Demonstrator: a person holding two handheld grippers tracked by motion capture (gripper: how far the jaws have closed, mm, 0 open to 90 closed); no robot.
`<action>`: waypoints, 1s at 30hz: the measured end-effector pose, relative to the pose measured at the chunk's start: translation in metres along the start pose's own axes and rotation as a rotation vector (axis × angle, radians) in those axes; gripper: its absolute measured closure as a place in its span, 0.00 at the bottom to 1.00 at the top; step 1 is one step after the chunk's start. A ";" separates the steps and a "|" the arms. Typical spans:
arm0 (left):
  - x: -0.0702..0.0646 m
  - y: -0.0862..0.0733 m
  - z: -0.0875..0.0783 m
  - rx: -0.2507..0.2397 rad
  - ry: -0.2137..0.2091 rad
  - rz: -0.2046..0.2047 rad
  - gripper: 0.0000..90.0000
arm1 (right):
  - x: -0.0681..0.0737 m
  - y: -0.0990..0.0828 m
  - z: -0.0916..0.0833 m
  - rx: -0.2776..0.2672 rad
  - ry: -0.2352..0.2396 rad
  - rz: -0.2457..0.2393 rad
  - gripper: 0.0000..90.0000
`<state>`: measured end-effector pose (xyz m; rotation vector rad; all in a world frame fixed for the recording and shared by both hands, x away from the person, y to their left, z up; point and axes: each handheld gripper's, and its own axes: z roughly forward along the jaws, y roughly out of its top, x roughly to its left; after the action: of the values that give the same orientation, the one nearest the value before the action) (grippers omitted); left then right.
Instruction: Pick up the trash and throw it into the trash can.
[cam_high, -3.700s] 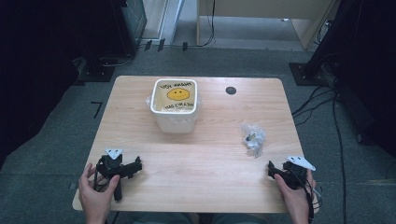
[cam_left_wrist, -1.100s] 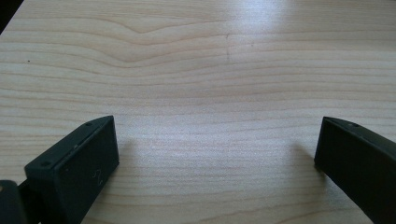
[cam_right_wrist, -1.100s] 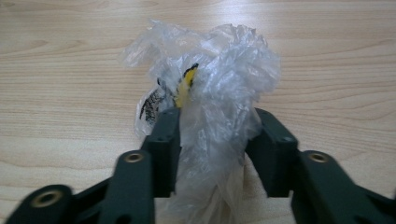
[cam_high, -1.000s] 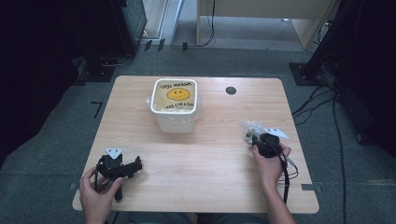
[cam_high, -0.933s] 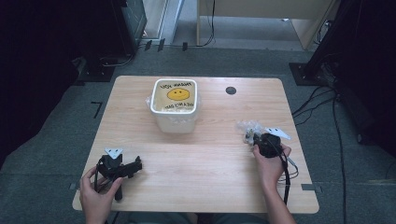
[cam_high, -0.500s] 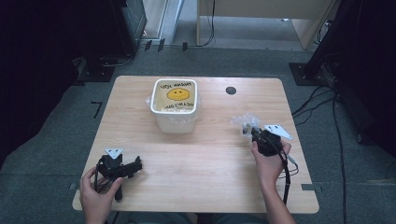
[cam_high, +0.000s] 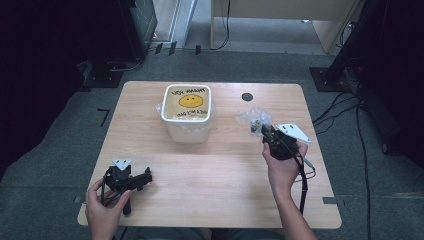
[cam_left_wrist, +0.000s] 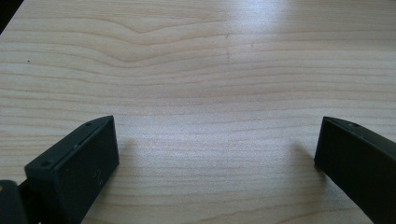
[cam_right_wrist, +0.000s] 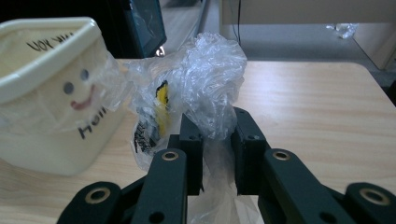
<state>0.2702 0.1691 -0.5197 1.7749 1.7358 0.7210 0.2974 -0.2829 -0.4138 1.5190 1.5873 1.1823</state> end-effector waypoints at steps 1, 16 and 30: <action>0.000 0.000 0.000 0.000 0.000 0.000 0.00 | 0.002 0.003 -0.001 -0.006 0.004 -0.003 0.86; 0.000 0.000 0.000 -0.002 0.001 0.000 0.00 | 0.034 0.052 -0.008 -0.085 0.060 -0.039 0.86; 0.000 0.000 0.000 0.001 0.003 -0.003 0.00 | 0.065 0.082 -0.003 -0.123 0.105 -0.071 0.86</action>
<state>0.2706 0.1686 -0.5196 1.7730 1.7409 0.7221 0.3200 -0.2251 -0.3294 1.3316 1.5919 1.3126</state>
